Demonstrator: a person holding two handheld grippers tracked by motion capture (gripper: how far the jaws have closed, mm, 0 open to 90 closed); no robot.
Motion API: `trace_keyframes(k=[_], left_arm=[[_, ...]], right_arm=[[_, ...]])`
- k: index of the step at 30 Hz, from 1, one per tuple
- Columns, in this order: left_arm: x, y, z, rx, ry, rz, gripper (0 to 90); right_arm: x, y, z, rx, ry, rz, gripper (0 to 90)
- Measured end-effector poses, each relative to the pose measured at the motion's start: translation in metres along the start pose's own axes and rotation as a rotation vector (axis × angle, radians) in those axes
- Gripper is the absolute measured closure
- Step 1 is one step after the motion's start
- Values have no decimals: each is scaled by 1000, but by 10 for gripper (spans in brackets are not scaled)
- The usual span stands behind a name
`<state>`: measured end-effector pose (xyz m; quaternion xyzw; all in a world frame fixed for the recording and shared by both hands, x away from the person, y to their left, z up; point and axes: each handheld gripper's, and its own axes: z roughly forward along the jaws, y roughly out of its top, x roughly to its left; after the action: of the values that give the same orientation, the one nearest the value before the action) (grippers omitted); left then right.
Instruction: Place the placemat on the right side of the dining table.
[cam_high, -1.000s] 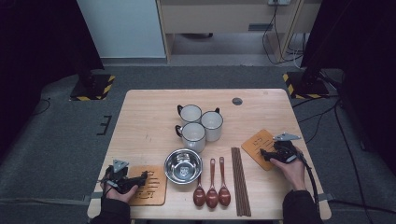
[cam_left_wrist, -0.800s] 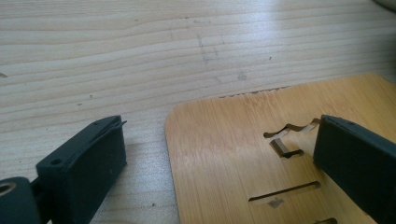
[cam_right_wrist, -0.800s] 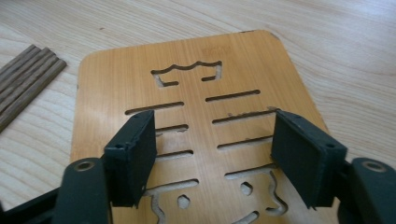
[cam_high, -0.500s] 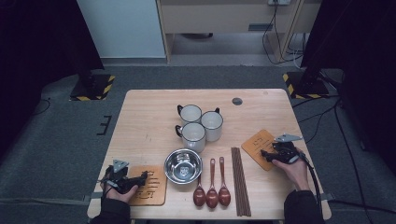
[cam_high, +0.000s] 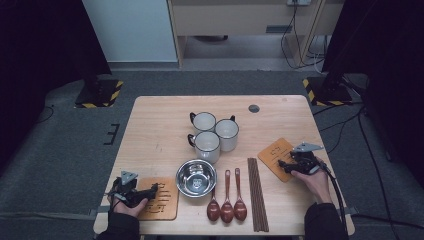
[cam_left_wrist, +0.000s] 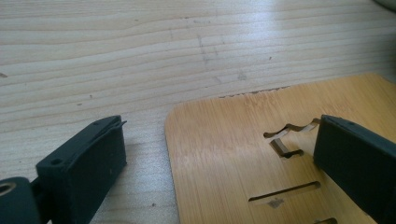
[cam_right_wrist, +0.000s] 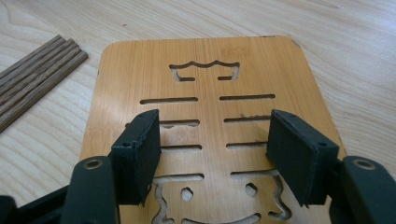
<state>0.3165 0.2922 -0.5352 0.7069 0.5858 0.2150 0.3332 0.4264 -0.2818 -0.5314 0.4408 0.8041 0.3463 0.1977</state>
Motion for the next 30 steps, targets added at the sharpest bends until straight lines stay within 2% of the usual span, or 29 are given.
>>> trace_keyframes(k=[3, 9, 14, 20, 24, 28, 30], left_arm=[[0, 0, 0, 0, 0, 0, 14], [0, 0, 0, 0, 0, 0, 14], [0, 0, 0, 0, 0, 0, 13], [0, 0, 0, 1, 0, 1, 13], [0, 0, 0, 0, 0, 0, 13], [0, 0, 0, 0, 0, 0, 13], [0, 0, 0, 0, 0, 0, 13]], right_arm=[[1, -1, 1, -13, -21, 17, 351], [2, -4, 2, -39, -103, 87, 351], [7, -3, 3, -40, -164, 144, 352], [14, -1, 7, -52, -231, 189, 351], [16, 0, 8, -53, -254, 219, 338], [13, 2, 4, -66, -246, 234, 265], [11, 3, 0, -76, -249, 232, 263]])
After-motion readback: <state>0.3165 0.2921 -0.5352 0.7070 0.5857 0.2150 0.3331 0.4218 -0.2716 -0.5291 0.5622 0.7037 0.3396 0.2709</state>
